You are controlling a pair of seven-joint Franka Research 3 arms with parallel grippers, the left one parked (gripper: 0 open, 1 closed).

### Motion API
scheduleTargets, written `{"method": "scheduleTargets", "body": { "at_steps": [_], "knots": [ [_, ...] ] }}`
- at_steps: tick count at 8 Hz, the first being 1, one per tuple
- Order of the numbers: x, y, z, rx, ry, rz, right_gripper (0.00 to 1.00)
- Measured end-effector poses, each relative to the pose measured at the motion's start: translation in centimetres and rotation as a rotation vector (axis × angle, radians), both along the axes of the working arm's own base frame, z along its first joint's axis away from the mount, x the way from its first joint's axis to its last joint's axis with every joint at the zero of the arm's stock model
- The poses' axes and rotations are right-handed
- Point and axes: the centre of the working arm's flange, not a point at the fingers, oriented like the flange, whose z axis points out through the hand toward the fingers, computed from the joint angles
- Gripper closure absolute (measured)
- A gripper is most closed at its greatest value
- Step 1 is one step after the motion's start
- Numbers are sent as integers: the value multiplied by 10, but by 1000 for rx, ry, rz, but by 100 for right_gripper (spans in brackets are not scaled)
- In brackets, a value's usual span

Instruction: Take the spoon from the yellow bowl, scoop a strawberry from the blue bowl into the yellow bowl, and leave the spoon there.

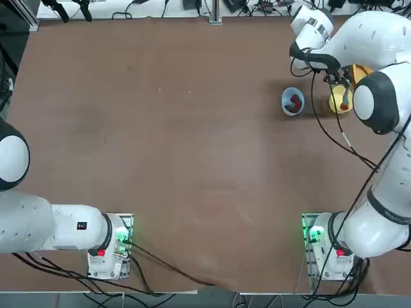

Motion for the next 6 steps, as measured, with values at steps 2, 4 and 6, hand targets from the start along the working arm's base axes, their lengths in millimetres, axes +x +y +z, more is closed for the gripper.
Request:
{"method": "scheduleTargets", "body": {
  "at_steps": [2,4,6],
  "knots": [
    [9,6,18,3,-29,-2,89],
    [15,8,33,0,-42,-20,89],
    [15,8,33,-38,-112,-62,89]
  ]
}}
